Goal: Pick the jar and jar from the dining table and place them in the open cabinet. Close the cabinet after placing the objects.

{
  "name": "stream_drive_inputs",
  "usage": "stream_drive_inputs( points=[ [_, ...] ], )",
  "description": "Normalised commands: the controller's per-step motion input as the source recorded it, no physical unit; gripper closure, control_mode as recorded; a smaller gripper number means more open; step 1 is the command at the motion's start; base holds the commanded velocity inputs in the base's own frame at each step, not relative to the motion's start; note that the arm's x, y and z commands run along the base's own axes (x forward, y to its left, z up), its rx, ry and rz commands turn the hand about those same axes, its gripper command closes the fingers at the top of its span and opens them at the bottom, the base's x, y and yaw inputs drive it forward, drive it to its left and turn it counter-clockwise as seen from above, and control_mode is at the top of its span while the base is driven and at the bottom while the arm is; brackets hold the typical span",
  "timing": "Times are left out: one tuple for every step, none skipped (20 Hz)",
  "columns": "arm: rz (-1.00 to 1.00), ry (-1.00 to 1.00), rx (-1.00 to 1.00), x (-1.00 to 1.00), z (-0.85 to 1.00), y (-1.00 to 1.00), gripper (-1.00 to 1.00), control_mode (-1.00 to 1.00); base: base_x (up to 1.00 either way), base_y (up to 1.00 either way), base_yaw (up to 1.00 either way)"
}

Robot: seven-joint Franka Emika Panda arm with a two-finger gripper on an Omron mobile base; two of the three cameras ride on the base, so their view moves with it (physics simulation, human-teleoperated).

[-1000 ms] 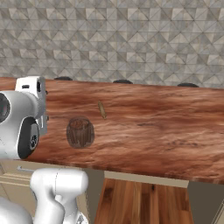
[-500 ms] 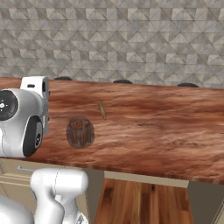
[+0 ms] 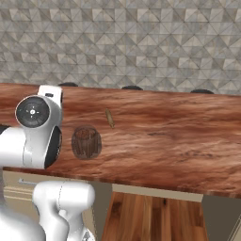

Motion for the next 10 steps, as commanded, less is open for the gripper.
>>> stream_drive_inputs(
  points=[
    [0.10,0.18,0.06,0.02,-0.13,0.00,-1.00,-1.00,0.00,0.00,0.00],
    [0.09,0.19,0.05,0.01,-0.11,0.00,-1.00,-1.00,0.00,0.00,0.00],
    [0.07,0.21,0.05,0.07,-0.11,0.00,-1.00,-1.00,0.00,0.00,0.00],
    [0.07,0.22,0.05,0.02,-0.14,0.00,-1.00,-1.00,0.00,0.00,0.00],
    [0.07,0.24,0.05,0.00,-0.18,0.00,-1.00,-1.00,0.00,0.00,0.00],
    [0.05,0.24,0.04,0.00,-0.19,0.00,-1.00,-1.00,0.00,0.00,0.00],
    [0.05,0.25,0.02,0.00,-0.21,0.00,-1.00,-1.00,0.00,0.00,0.00],
    [0.03,0.20,0.00,0.09,-0.22,0.00,-1.00,-1.00,0.00,0.00,0.00],
    [0.04,0.10,0.00,0.01,-0.23,0.00,-1.00,-1.00,0.00,0.00,0.00],
    [0.06,0.03,-0.03,0.00,-0.20,0.00,-1.00,-1.00,0.00,0.00,0.00]
  ],
)
